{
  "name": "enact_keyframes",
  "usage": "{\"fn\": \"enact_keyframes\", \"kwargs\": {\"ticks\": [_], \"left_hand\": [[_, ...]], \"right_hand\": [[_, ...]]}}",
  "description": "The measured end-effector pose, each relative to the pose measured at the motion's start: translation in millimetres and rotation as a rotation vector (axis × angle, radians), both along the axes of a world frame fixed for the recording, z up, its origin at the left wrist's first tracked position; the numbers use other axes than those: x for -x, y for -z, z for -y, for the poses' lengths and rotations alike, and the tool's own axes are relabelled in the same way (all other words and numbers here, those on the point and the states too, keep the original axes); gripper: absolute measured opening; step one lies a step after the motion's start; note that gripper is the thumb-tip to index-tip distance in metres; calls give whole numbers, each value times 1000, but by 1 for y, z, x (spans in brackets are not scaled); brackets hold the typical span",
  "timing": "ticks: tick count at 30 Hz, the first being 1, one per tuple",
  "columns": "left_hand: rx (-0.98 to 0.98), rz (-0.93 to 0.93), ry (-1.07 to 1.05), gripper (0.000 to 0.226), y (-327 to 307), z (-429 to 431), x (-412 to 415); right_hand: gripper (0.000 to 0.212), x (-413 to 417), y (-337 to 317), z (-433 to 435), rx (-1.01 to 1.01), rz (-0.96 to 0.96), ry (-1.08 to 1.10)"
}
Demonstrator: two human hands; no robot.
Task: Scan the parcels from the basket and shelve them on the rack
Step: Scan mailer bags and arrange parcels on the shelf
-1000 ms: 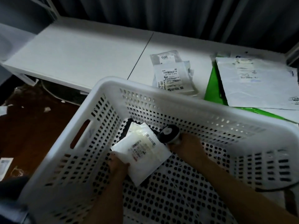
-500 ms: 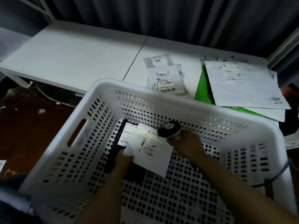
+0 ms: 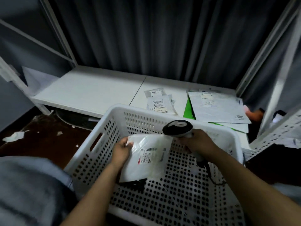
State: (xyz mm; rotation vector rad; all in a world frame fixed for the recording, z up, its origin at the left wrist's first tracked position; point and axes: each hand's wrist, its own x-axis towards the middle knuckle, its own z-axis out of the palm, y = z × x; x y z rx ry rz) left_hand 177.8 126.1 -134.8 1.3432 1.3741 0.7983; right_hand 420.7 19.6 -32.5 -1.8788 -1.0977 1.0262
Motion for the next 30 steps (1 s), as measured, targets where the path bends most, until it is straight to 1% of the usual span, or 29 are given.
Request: {"fn": "enact_keyframes", "kwargs": {"ticks": [1,2,5,7,10,12,14,17,19,25,28,30], "left_hand": [[15,47,-6,19,-15,4,-1],[29,97,-13,20,-33,11,-2],[45,254,-15,20,-76,27,-4],[75,389,-16,20,-99,37,-4],[134,541,-14,24,-116,45,-6],[154,583,5,24,-122,51,-5],[133,551,65,29,-125,56,-2],[61,358,250,32,-126,70,-1],[23,252,288,33,-122,77,-4],[-76,196,126,27,-106,81,-9],[-121,215,26,25,-98,78,-7],[-138,230,-42,25,-91,74,-3]], "right_hand": [[7,-1,-8,11,-37,-2,-3],[10,0,-18,22,-70,-4,-18],[27,1,-37,51,-124,-86,-96],[31,2,-44,66,-139,-139,-119],[31,3,-45,81,-160,-217,-100],[28,6,-43,86,-215,-267,-20],[23,7,-42,87,-275,-318,99],[20,5,-44,87,-347,-440,227],[20,2,-46,87,-356,-482,268],[21,6,-45,80,-288,-387,237],[18,12,-45,77,-254,-308,283],[15,12,-46,75,-244,-323,298]]}}
